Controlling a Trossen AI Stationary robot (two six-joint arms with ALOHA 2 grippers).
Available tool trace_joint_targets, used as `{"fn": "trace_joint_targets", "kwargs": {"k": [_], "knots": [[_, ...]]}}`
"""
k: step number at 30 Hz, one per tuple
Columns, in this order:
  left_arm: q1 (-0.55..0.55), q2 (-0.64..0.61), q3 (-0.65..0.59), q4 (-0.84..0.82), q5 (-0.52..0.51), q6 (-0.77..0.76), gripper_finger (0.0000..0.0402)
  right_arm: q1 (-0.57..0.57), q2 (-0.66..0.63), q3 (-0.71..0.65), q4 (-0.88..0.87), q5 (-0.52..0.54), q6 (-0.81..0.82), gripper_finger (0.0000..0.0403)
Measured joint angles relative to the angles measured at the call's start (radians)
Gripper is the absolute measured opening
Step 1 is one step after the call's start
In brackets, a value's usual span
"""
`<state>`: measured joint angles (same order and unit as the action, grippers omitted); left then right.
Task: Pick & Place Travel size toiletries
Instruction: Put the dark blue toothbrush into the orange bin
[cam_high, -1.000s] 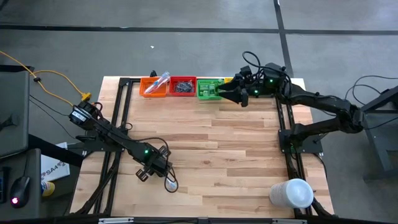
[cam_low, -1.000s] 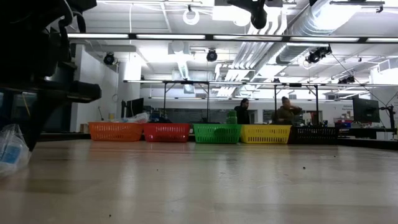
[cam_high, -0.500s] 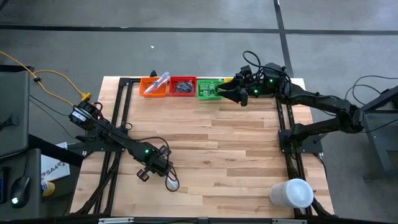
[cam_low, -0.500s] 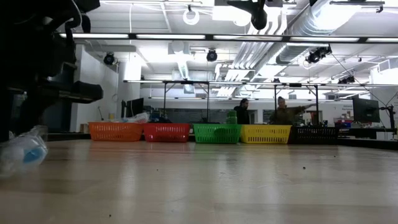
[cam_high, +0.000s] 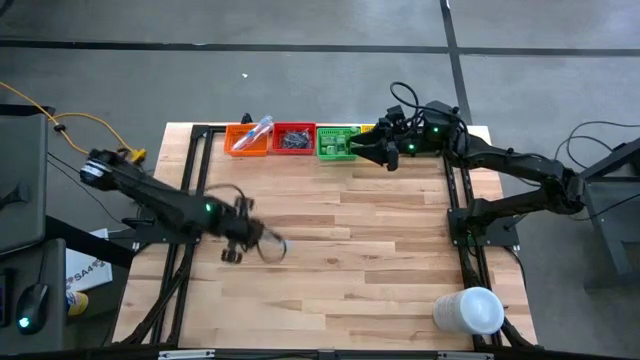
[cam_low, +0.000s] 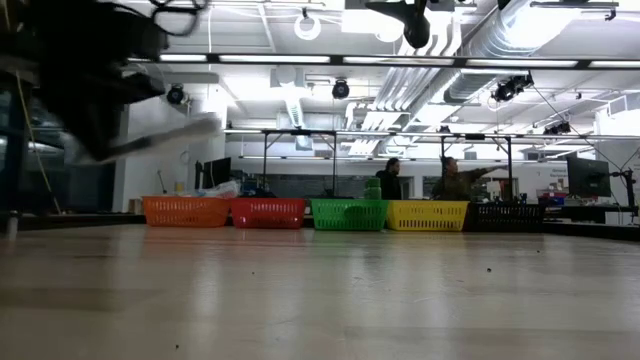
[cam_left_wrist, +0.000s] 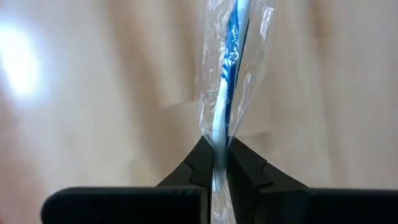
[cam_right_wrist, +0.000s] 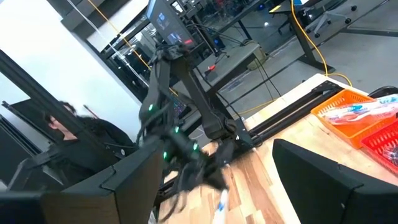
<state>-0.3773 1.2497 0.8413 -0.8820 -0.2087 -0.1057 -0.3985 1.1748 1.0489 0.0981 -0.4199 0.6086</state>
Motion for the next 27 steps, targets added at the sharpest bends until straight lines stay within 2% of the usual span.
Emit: {"fn": "trace_joint_targets", "kwargs": {"k": [6,11,17,22,27], "knots": [[0.229,-0.168,0.000,-0.085,-0.104,-0.124,0.0018,0.000,0.000,0.000,-0.001,0.000,-0.003,0.0295],[0.467,-0.231,0.002,-0.079,-0.143,-0.108,0.0018,0.000,0.000,0.000,0.003,0.002,-0.016,0.0295],[0.746,-0.210,0.002,0.022,-0.116,0.012,0.0018,-0.001,0.000,0.000,0.003,0.015,-0.036,0.0295],[0.961,-0.153,0.002,0.116,-0.056,0.032,0.0018,-0.008,0.000,0.000,0.003,0.026,-0.038,0.0295],[1.125,-0.077,0.003,0.191,0.001,0.078,0.0018,-0.010,0.000,0.000,0.003,0.027,-0.058,0.0295]]}}
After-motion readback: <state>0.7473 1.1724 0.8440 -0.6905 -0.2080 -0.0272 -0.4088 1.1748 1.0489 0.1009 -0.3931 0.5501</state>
